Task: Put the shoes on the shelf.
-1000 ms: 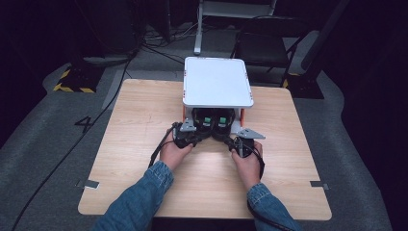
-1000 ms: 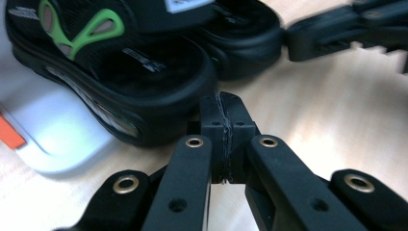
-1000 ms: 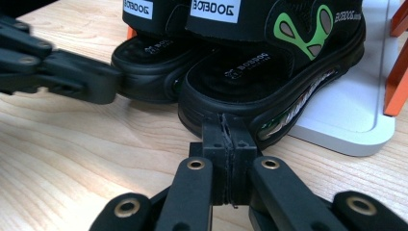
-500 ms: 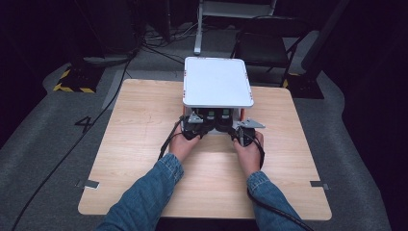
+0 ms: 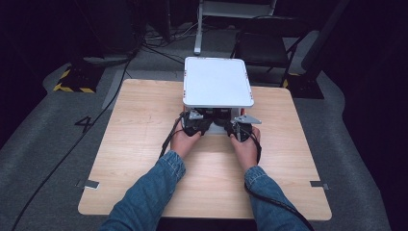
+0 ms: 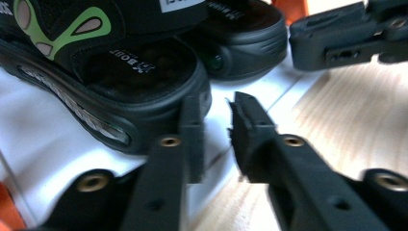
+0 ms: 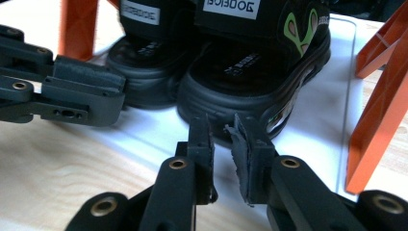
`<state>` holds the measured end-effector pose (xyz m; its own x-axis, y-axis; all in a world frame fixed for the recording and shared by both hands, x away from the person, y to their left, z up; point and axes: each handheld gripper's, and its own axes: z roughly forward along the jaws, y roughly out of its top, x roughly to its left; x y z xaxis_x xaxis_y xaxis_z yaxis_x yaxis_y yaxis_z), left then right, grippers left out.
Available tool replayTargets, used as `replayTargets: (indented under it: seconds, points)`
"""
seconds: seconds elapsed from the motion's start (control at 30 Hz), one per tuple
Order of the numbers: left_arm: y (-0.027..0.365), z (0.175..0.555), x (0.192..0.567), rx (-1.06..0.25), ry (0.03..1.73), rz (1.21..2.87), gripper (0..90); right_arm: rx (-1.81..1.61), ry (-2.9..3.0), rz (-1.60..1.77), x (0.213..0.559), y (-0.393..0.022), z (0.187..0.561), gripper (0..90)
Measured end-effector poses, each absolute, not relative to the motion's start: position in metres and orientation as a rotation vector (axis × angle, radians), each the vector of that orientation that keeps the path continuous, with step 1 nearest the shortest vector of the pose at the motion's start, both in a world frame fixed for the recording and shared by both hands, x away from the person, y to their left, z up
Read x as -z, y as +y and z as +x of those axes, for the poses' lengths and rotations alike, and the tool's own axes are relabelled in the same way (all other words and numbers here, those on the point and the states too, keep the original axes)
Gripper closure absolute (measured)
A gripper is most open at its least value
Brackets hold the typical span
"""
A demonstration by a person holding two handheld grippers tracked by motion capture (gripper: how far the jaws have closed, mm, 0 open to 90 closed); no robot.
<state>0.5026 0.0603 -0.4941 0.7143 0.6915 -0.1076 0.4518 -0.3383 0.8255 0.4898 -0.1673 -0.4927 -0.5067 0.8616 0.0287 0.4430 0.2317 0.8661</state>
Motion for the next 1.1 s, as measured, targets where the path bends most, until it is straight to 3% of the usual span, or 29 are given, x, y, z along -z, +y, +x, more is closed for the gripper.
replayTargets:
  seconds: [0.27, 0.7, 1.1]
  points:
    - [0.080, 0.457, 0.465, -0.292, 0.870, 1.972, 59.2, -1.266, 2.047, 1.111, 0.461, -0.183, 0.462, 65.9]
    - [0.129, 0.384, 0.430, -0.420, 0.846, 1.994, 34.0, -1.294, 2.160, 0.953, 0.410, -0.225, 0.428, 45.7]
    - [0.202, 0.347, 0.434, -0.514, 0.918, 2.085, 27.1, -1.266, 2.184, 0.987, 0.405, -0.272, 0.396, 35.7]
